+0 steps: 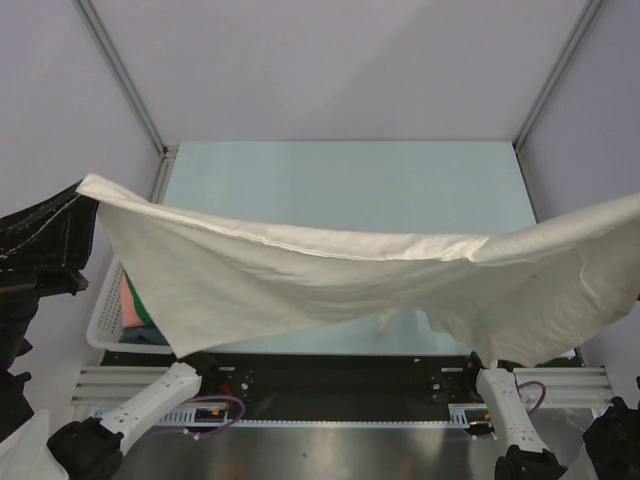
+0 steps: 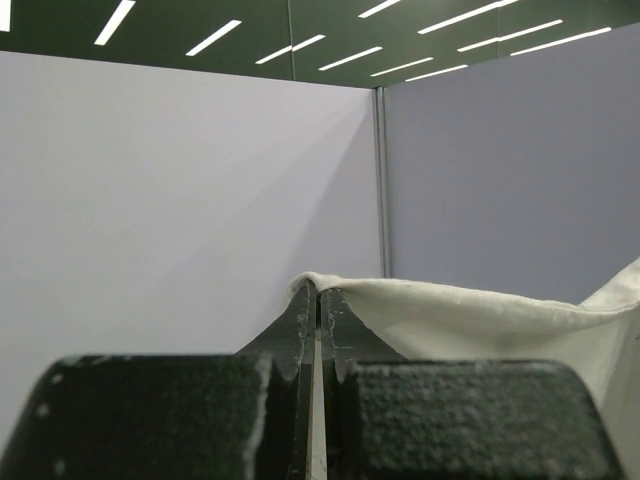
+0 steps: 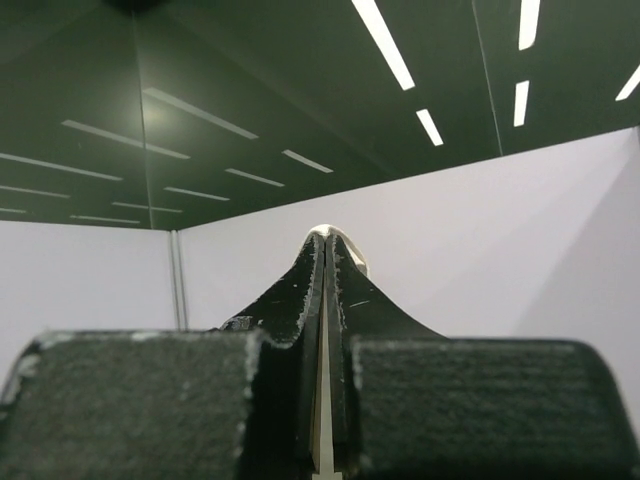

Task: Fold and stack the t-shirts
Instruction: Flatten the tshirt out

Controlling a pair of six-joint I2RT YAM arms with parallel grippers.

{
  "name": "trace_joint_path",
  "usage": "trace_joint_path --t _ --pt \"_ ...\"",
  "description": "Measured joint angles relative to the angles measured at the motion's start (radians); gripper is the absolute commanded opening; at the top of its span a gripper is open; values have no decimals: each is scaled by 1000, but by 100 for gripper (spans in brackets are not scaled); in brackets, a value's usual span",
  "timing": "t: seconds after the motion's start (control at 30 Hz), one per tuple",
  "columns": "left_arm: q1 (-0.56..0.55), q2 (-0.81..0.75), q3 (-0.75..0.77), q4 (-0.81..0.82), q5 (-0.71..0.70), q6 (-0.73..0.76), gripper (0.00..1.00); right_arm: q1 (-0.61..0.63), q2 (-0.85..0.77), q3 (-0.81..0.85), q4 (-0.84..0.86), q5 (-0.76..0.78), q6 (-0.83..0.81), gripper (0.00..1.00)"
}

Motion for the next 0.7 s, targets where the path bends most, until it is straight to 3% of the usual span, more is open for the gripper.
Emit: trace_joint_path --t 0.2,0.33,0.53,0.7 --pt "0 14 3 11 -5 2 0 -1 38 45 25 -10 7 0" --pt "0 42 -61 56 -60 27 0 -1 52 -41 85 -12 11 0" --pt "-1 156 -322 129 -169 83 0 -1 137 -291 174 -27 15 0" --pt "8 312 -617 223 -293 98 0 -1 317 -525 225 -48 9 0"
